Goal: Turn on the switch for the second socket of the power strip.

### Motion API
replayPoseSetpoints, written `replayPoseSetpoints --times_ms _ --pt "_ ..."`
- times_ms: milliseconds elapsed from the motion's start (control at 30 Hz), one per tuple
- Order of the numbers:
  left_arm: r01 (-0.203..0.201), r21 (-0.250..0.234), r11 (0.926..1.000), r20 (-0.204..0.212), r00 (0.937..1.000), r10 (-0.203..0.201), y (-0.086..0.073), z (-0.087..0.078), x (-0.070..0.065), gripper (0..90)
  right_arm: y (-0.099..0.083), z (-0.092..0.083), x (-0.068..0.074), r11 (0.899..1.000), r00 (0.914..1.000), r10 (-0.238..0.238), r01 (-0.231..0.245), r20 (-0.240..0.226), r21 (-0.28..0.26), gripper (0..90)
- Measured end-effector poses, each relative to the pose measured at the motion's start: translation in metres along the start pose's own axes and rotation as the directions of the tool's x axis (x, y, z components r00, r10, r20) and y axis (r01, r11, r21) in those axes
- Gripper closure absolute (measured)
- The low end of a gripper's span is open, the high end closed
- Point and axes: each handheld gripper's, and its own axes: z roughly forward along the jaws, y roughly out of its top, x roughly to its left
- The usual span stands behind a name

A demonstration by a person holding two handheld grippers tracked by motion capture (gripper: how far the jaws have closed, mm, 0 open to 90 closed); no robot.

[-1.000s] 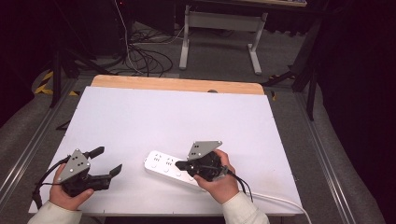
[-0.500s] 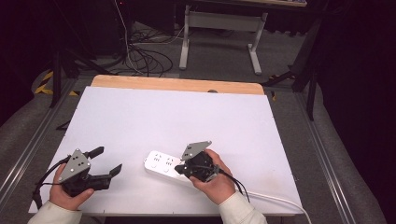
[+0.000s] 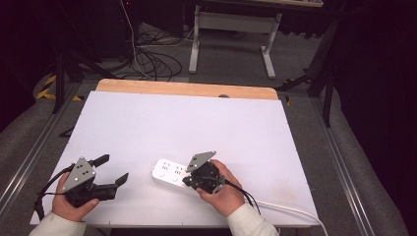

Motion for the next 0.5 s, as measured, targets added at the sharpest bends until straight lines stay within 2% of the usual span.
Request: replayPoseSetpoints --times_ms 500 --pt "-0.002 -0.001 1.0000 -0.004 1.0000 0.002 0.0000 -0.0001 -0.0004 15.8 -0.0010 0.0014 0.0034 1.000 0.9998 -0.008 0.008 0.019 0.002 90.0"
